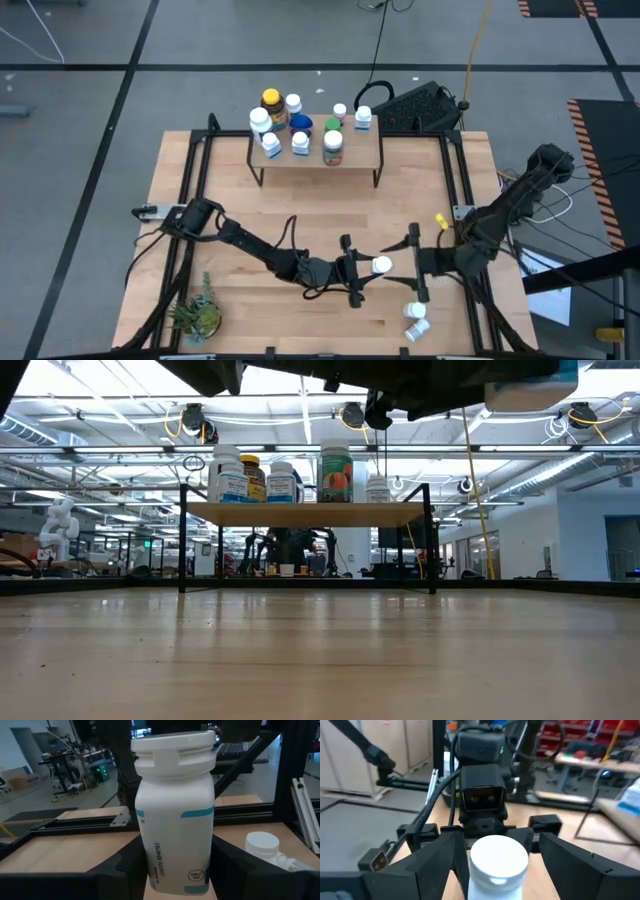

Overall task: Pick and place medicine bottles onto shelf by color
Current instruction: Put the white blue medicine bottle on the shelf

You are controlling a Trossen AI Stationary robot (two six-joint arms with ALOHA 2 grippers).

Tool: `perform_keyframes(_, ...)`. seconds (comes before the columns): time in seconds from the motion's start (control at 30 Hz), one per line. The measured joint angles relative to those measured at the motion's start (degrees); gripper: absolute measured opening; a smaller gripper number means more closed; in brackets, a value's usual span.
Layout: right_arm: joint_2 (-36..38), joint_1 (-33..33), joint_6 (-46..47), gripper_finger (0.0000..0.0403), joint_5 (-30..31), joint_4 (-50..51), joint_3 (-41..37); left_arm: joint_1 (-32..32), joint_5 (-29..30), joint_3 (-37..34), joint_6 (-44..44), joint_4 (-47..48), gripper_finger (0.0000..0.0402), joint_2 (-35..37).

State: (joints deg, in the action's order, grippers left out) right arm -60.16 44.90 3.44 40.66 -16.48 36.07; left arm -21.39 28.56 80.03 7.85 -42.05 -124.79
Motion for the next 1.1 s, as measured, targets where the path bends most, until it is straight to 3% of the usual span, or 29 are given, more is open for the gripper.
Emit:
perform_keyframes(0.1, -1.4, -2.6, 1.9, 0.0288, -6.6, -0.4, 0.0, 0.0, 0.0, 0.0, 0.0, -0.1, 0.0172, 0.0)
perform_keyframes(0.2, -2.8, -4.0, 3.0, 0.0288, -8.9, -0.2, 0.0, 0.0, -0.2, 0.0, -0.1, 0.0, 0.0172, 0.0)
perform_keyframes(0.37, -3.3, -4.4, 3.3, 0.0265, -9.1, -0.9, 0.0, 0.0, -0.2, 0.0, -0.5, -0.1, 0.0172, 0.0)
perform_keyframes(0.6, -3.3, -4.6, 4.7, 0.0161, -8.5, -1.6, 0.0, 0.0, -0.6, 0.0, -1.9, 0.2, 0.0172, 0.0)
perform_keyframes(0.77, -3.2, -5.8, 6.5, 0.0159, -9.2, -1.0, 0.0, 0.1, -0.5, 0.0, -5.1, -0.1, 0.0174, 0.0)
perform_keyframes(1.1, -2.6, -5.8, 7.0, 0.0159, -9.0, 2.0, 0.0, 0.5, 0.4, 0.0, -12.0, 4.1, 0.0261, 0.0)
